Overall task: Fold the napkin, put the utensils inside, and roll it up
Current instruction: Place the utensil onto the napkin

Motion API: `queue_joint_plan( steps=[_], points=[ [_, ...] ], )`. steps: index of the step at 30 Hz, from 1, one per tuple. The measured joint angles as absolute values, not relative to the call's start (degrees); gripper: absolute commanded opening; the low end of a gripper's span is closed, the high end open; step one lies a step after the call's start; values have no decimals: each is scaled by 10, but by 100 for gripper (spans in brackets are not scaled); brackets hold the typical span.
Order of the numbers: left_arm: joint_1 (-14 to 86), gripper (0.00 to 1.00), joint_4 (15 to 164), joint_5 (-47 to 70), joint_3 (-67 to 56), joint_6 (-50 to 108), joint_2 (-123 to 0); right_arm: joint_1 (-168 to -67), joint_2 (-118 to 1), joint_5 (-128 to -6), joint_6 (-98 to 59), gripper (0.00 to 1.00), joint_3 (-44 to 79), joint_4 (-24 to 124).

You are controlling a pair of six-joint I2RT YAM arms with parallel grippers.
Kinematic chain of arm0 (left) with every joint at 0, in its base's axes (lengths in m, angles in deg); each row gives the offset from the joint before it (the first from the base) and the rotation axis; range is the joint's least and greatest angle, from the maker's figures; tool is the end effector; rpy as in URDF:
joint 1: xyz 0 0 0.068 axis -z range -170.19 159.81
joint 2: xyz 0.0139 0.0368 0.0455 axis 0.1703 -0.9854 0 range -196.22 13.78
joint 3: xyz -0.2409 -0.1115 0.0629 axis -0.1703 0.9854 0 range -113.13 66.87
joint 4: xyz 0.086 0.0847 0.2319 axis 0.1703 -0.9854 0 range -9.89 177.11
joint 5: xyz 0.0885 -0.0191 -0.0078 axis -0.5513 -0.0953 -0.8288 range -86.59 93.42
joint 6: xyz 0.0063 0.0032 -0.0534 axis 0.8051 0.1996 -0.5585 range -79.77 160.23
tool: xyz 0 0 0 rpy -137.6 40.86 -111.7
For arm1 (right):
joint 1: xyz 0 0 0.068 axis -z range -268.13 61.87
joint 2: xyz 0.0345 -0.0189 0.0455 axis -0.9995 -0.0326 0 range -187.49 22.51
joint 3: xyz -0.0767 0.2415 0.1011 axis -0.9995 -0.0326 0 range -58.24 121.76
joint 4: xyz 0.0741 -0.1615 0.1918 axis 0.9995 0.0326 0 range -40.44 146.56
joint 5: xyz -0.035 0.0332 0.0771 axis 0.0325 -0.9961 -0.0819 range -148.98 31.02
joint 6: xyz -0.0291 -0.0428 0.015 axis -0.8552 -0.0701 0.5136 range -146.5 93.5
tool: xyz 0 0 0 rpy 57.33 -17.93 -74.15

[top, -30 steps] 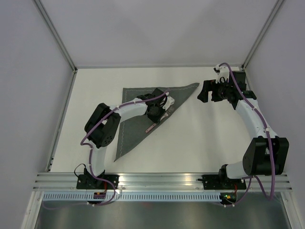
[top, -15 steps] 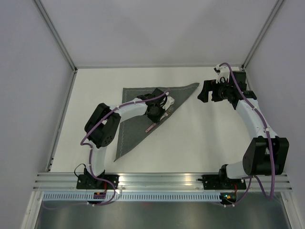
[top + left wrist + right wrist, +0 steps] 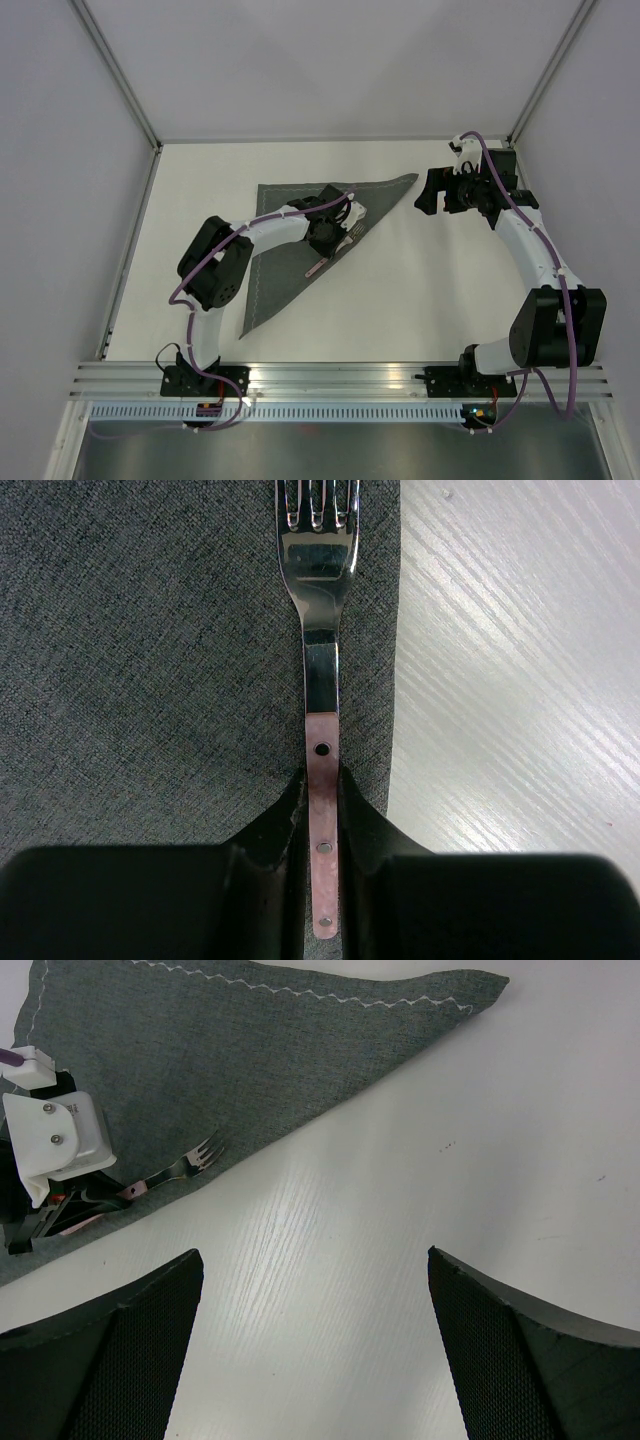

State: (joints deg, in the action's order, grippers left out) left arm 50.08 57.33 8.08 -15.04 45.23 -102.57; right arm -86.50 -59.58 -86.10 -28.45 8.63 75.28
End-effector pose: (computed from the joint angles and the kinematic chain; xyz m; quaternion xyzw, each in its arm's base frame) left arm 0.3191 -0.2742 0.1625 0.3832 0.8955 -0.1054 0.2004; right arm 0.3161 0.0072 0.2994 -0.0998 0.8841 0.2006 0.4102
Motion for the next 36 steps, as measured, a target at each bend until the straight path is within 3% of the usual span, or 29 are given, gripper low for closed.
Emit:
queue_joint_plan(
  steps=[31, 36],
  points=[
    [501, 2, 573, 80, -163, 451, -1035, -865, -596, -861, -285, 98, 86, 753],
    [501, 10, 573, 80, -163, 451, -1035, -865, -596, -862, -285, 98, 86, 753]
  ],
)
